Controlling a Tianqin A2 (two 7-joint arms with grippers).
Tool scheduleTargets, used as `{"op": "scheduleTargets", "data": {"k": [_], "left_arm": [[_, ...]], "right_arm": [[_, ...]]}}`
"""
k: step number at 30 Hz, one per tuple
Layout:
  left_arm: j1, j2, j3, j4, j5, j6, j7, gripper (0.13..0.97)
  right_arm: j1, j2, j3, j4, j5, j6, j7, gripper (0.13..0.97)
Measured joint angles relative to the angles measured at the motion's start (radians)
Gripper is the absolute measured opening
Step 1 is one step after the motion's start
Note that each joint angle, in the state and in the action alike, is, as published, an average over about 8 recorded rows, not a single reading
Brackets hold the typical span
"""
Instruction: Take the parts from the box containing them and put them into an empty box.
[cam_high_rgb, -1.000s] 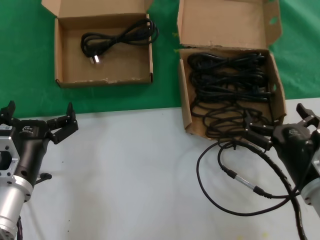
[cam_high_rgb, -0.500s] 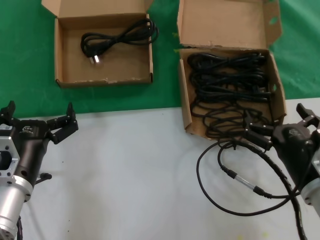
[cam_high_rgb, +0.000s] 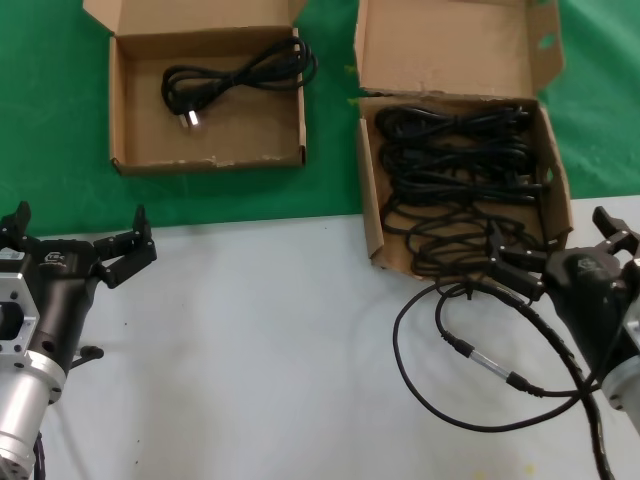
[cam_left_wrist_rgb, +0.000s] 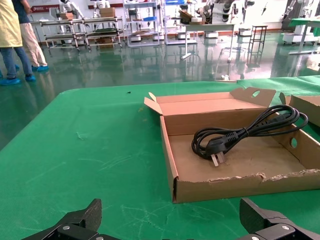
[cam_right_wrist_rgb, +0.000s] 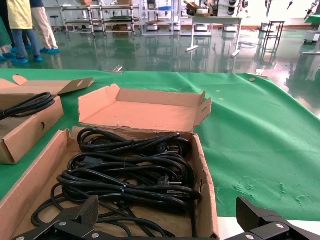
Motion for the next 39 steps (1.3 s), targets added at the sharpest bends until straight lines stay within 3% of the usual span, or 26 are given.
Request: {"op": "scheduleTargets", "data": {"k": [39], "left_arm": [[0.000, 0.000, 0.000, 0.000, 0.000, 0.000, 0.000, 0.966]], "right_arm": [[0.000, 0.000, 0.000, 0.000, 0.000, 0.000, 0.000, 0.966]]}}
